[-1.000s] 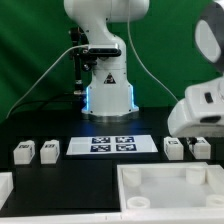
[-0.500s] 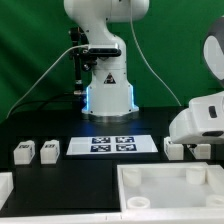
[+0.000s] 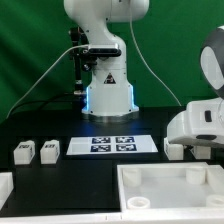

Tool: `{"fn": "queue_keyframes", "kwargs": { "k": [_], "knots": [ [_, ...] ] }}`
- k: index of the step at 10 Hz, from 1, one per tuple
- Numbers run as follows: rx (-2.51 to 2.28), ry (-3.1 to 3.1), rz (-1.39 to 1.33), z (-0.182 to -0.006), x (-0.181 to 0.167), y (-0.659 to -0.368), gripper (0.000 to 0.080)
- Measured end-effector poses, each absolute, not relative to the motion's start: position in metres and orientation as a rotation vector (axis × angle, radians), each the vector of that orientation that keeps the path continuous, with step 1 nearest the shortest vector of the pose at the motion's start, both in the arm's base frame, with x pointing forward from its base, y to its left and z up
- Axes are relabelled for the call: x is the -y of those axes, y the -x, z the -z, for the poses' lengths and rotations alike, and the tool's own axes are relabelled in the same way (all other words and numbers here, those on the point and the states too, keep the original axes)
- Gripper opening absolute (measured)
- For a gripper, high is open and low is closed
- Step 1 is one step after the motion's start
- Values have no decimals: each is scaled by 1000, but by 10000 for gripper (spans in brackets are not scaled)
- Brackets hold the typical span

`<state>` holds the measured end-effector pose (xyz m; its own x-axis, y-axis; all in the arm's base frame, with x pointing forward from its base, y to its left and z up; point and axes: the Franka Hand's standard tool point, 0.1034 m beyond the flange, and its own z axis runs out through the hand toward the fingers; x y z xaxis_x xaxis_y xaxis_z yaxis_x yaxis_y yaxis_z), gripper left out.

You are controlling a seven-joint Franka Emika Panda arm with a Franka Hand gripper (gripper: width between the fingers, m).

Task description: Assemble one leg

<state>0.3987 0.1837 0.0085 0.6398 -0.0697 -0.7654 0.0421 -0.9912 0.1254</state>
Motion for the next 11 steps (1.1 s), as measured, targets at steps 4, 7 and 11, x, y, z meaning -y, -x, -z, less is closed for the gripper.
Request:
{"fn": "queue_keyframes", "kwargs": {
  "k": [4,7,11],
  "knots": [
    [6,-2704,1295,-3,-189,-383,648],
    [4,-2704,1295,-3,-189,-384,639],
    [5,-2704,1295,-3,-189,-384,291]
  ]
}}
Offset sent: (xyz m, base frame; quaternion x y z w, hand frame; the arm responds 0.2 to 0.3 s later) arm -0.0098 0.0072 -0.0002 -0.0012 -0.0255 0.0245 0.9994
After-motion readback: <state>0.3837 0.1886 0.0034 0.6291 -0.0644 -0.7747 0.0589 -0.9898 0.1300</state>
